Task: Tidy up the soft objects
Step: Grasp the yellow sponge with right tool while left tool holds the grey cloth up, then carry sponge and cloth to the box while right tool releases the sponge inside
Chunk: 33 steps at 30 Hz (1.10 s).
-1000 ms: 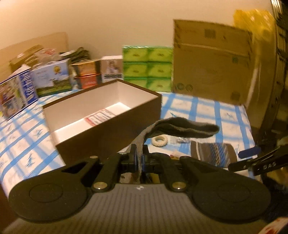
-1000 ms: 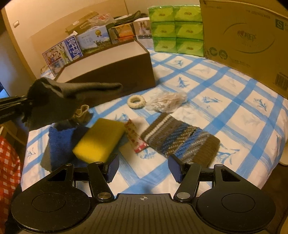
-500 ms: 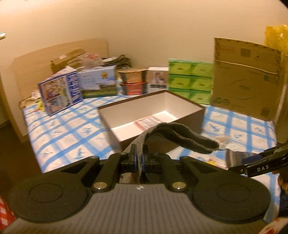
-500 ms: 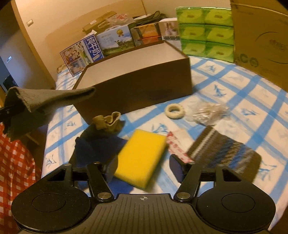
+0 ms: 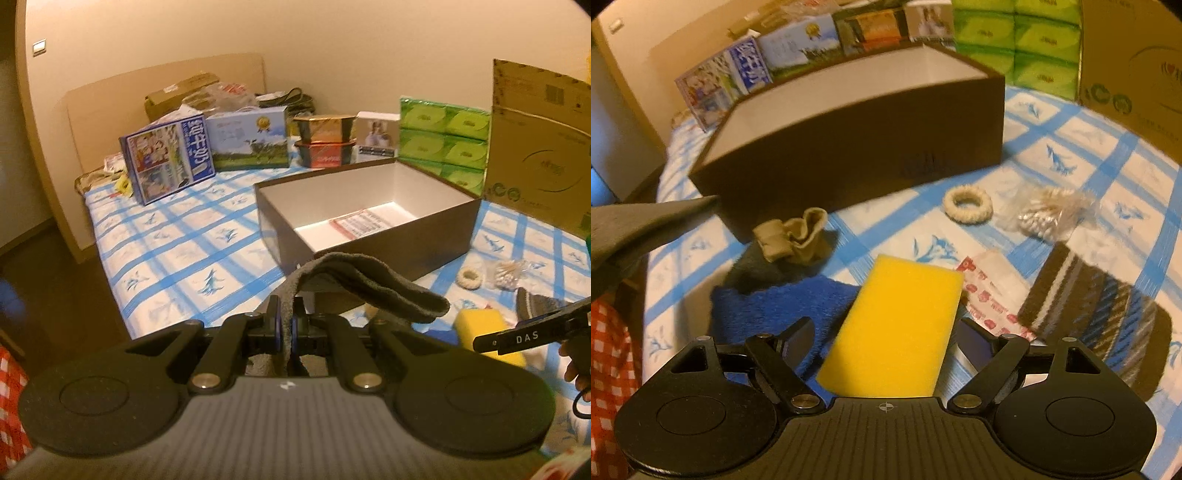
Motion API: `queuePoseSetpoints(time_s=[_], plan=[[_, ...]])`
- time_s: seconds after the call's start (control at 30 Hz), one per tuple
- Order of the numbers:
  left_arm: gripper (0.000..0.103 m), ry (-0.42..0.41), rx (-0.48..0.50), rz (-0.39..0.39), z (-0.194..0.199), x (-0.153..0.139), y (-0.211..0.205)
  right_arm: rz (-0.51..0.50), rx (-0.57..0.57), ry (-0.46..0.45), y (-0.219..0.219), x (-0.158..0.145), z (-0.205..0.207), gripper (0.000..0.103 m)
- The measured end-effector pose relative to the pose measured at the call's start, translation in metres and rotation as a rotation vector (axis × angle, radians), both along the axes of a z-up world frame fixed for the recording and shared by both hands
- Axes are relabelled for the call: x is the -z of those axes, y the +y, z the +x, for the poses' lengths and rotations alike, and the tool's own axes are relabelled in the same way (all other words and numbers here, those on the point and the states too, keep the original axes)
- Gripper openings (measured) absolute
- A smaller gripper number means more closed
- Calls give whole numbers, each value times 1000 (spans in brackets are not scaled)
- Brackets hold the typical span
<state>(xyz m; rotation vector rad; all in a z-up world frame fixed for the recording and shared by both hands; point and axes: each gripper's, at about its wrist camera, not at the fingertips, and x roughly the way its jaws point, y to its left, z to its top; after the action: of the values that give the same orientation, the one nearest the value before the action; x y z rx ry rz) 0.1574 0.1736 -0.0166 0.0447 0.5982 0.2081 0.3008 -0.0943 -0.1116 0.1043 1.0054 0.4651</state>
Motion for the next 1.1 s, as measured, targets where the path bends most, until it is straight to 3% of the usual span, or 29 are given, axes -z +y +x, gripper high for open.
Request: queuePoseSetpoints(time_s=[0.23, 0.37, 0.47, 0.8, 1.1], plan=[[5, 21, -48, -4, 6, 7, 12, -53, 18, 44, 7, 20, 8, 83], [5, 20, -68, -12, 6, 7, 15, -54, -25, 20, 6, 21, 5, 69], [5, 13, -79, -8, 6, 3, 16, -51, -39, -10, 1, 14, 2, 66], [5, -45, -77, 22, 13, -24, 18, 6, -64, -129, -25, -40, 6, 65], [5, -116, -21, 47, 51, -59, 8, 65, -84, -241, -36, -94, 39, 65]])
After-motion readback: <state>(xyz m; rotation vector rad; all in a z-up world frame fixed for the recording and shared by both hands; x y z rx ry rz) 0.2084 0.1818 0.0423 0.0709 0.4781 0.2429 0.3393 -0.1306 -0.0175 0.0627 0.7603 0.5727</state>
